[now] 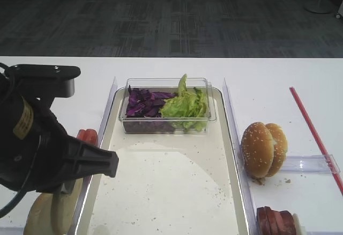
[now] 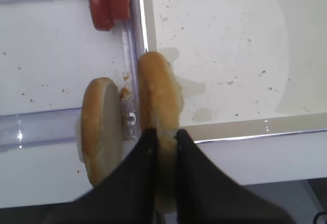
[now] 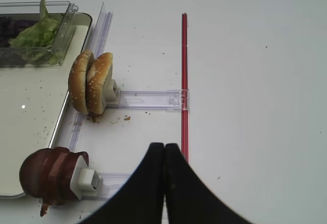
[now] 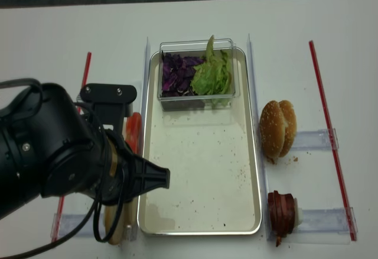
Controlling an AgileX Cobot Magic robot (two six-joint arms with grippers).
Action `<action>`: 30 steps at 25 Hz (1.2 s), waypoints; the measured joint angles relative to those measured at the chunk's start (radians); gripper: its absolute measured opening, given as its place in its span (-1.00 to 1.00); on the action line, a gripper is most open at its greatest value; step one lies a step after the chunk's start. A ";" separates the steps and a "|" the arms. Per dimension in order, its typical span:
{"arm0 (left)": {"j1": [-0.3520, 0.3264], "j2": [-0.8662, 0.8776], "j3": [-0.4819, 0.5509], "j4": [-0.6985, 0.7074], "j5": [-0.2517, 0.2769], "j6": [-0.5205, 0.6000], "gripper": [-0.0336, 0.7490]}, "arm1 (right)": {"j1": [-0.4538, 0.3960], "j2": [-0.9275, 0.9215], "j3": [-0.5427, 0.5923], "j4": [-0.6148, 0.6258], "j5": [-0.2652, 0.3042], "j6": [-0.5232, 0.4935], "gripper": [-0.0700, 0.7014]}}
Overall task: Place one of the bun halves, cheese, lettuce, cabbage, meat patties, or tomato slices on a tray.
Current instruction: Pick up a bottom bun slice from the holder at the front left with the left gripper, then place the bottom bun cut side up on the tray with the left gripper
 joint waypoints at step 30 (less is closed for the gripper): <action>0.170 0.190 -0.182 -0.381 -0.210 0.458 -0.80 | 0.000 0.000 0.000 0.000 0.000 0.000 0.13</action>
